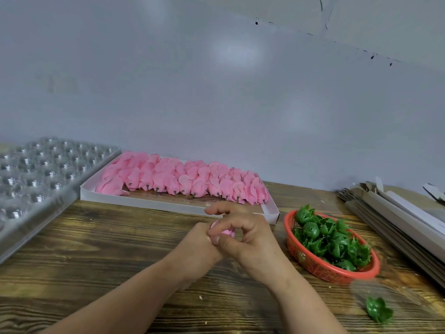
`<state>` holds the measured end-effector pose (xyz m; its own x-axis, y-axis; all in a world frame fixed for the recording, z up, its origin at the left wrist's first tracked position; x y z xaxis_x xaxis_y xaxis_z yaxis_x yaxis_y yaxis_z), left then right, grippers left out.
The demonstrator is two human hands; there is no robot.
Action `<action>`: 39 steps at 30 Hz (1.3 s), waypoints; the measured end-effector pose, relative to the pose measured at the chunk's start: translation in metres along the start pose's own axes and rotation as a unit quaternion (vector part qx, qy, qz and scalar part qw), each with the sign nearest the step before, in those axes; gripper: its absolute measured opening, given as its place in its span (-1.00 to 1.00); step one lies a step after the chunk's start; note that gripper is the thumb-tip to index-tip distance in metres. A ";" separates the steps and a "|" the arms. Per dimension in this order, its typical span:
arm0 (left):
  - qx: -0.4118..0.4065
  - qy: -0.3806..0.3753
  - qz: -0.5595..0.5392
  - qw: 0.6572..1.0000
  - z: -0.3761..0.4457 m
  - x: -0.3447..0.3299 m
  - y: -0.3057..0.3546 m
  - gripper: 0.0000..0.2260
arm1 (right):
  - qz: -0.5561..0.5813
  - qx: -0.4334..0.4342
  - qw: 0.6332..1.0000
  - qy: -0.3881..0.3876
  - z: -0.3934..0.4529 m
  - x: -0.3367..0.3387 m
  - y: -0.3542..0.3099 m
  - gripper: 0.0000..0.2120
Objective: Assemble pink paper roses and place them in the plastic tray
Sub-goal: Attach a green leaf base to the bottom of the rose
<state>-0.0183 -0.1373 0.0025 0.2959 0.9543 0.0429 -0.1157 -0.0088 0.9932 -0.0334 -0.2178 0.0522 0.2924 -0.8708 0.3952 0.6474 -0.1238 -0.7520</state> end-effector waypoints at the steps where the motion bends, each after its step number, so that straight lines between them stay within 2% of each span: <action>1: 0.005 -0.002 -0.007 1.000 0.000 0.000 -0.001 -0.74 | -0.004 0.001 1.000 -0.003 0.000 0.001 -0.001 -0.72; 5: 0.028 -0.004 -0.008 1.000 0.001 0.002 -0.001 -0.89 | -0.030 -0.015 0.999 0.016 0.000 0.012 0.002 -0.76; 12: 0.027 -0.008 -0.042 0.999 -0.003 0.000 0.005 -0.73 | -0.046 -0.008 0.999 0.023 0.000 0.015 0.002 -0.72; 19: 0.018 -0.046 -0.047 0.998 -0.007 -0.007 0.011 -0.79 | -0.025 0.008 1.000 0.016 -0.001 0.014 -0.001 -0.75; 28: 0.010 -0.042 -0.025 0.999 -0.004 -0.005 0.007 -0.85 | 0.007 0.003 1.000 0.015 0.000 0.016 0.004 -0.78; 29: 0.008 -0.035 -0.010 0.999 -0.004 -0.004 0.006 -0.93 | 0.035 -0.008 0.999 0.033 0.001 0.018 0.006 -0.82; 31: -0.009 -0.003 0.034 0.999 -0.003 0.001 0.004 -0.88 | 0.084 -0.047 0.990 0.099 0.000 0.026 0.015 -0.85; 33: -0.030 0.035 0.087 0.995 -0.003 0.003 0.004 -0.89 | 0.074 -0.082 0.984 0.139 0.000 0.031 0.023 -0.83; 39: -0.030 0.108 0.100 0.989 0.000 0.013 0.000 -0.89 | 0.070 -0.120 0.986 0.089 0.000 0.019 0.027 -0.85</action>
<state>-0.0145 -0.1253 0.0034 0.0527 0.9767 0.2079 -0.2102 -0.1926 0.9585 -0.0106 -0.2375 0.0397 0.2249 -0.9544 0.1961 0.4173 -0.0875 -0.9045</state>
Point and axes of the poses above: each hand's wrist, its own z-axis towards the middle knuckle, its own x-axis out of the back of the hand, y = z × x, the point moved 6 cm from there along z, towards the middle knuckle, and after that the axes turned 8 degrees about x, right-handed, at the moved point
